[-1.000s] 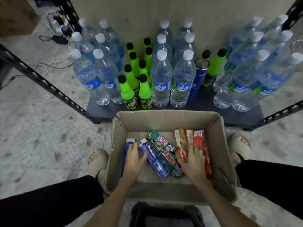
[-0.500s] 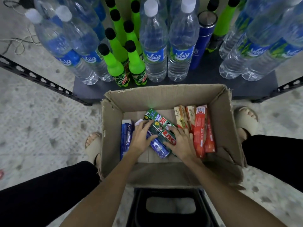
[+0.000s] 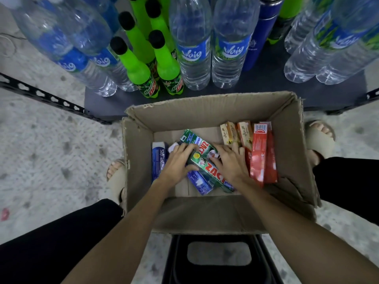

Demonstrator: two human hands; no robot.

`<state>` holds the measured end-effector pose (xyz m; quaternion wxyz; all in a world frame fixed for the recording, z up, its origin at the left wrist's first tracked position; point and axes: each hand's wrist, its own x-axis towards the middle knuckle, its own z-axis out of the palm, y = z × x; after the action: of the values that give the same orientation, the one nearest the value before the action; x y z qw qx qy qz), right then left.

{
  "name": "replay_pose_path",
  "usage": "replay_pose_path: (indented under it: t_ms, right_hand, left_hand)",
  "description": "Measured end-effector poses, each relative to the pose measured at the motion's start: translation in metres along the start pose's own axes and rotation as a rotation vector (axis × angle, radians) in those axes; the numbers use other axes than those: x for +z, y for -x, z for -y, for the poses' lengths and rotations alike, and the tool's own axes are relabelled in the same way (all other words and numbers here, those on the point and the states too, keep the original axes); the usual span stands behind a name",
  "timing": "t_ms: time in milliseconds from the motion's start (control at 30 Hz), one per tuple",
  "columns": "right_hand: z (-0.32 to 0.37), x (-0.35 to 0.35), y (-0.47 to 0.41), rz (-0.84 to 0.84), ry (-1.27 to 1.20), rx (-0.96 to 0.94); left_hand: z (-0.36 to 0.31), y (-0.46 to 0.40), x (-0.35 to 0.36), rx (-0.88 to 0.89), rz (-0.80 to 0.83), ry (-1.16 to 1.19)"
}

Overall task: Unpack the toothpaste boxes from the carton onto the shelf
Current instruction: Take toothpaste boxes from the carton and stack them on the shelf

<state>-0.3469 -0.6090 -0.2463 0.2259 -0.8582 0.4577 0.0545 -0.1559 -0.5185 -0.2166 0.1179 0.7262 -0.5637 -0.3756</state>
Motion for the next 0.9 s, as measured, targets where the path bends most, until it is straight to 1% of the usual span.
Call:
replay_pose_path:
  t_ms: [67,133,233,333,400,467,633,733,900]
  right_hand:
    - [0.000,0.002,-0.001,0.037,0.062,-0.011]
    - [-0.001,0.004,-0.002,0.059,0.107,-0.022]
    - [0.000,0.004,-0.001,0.062,0.169,-0.023]
    - [0.003,0.002,-0.002,0.039,0.166,-0.025]
    - [0.003,0.001,-0.001,0.018,0.134,-0.022]
    - [0.003,0.000,0.002,-0.028,0.078,0.006]
    - [0.002,-0.017,0.007,-0.179,-0.121,0.005]
    - [0.003,-0.040,0.011,-0.223,-0.199,0.010]
    - [0.013,-0.096,0.022,-0.314,-0.280,-0.037]
  left_hand:
    - [0.003,0.004,-0.006,0.046,0.060,0.032]
    - [0.006,0.012,-0.012,0.046,0.112,0.097]
    - [0.010,0.024,-0.023,0.021,0.080,0.129]
    - [0.011,0.030,-0.032,0.048,0.052,0.117]
    - [0.010,0.032,-0.035,0.084,0.060,0.096]
    - [0.008,0.035,-0.039,0.092,0.035,0.093]
    - [-0.002,0.051,-0.048,0.025,-0.051,0.213]
    - [-0.010,0.061,-0.054,-0.007,-0.109,0.255]
    - [-0.034,0.081,-0.078,-0.004,-0.188,0.284]
